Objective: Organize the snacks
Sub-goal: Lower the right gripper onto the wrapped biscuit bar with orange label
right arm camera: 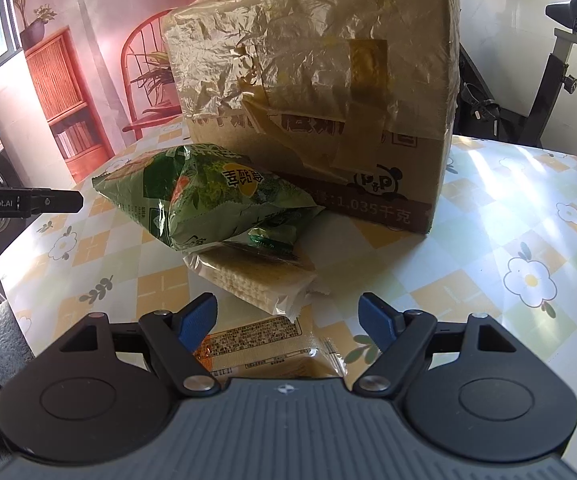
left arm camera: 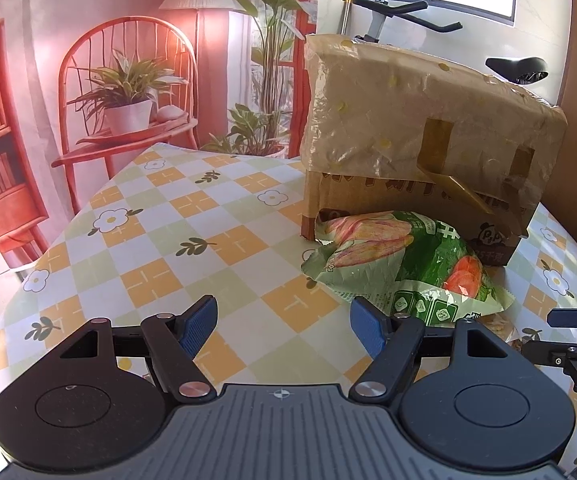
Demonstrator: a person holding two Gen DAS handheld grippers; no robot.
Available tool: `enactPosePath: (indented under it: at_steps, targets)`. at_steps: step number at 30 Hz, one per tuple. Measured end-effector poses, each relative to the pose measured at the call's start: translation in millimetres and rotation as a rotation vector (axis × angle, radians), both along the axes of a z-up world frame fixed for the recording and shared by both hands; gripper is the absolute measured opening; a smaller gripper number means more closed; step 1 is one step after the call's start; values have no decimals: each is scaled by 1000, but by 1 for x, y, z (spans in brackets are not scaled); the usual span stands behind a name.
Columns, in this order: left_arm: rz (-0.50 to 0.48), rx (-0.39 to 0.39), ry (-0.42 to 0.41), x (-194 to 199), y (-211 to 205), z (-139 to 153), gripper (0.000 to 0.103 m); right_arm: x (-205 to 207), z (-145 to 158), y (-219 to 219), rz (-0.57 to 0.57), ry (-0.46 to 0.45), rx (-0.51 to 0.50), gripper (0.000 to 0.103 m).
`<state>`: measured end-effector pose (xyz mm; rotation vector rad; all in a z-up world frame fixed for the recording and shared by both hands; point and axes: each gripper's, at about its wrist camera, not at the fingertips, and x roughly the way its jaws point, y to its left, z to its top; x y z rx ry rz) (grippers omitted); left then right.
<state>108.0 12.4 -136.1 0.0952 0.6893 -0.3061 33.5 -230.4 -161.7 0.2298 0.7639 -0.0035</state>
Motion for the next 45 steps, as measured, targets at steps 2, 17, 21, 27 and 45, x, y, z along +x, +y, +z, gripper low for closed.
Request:
enactPosePath:
  at_steps: [2, 17, 21, 27, 45]
  targets:
    - [-3, 0, 7, 0, 0, -1, 75, 0, -2, 2, 17, 14, 7, 80]
    - [-19, -10, 22, 0, 0, -5, 76, 8, -4, 19, 28, 108, -3, 88]
    - [-25, -12, 20, -1, 0, -4, 75, 17, -8, 19, 6, 137, -15, 89]
    - [-20, -20, 21, 0, 2, -4, 75, 18, -17, 16, -46, 185, -4, 91]
    - [-30, -27, 16, -3, 0, -4, 75, 29, -11, 23, -85, 183, -33, 92]
